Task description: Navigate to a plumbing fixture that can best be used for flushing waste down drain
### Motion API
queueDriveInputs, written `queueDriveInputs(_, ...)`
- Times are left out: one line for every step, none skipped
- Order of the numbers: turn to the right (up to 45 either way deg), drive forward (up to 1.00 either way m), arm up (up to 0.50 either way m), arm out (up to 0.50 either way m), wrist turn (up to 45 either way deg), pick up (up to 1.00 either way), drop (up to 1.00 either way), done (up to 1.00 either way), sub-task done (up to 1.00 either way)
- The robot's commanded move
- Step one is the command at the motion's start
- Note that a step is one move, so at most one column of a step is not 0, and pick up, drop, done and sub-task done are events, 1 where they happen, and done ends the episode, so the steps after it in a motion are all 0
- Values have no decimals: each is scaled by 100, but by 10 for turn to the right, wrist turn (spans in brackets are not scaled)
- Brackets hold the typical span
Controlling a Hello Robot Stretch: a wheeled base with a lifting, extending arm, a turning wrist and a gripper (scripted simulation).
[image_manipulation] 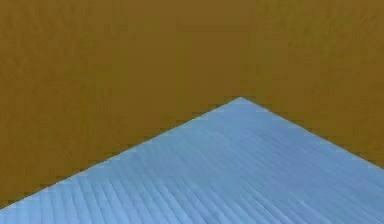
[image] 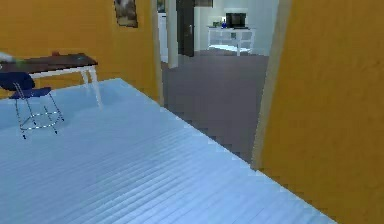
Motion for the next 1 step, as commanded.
queueDriveInputs(0,100,0,0,0,0,0,0,0)
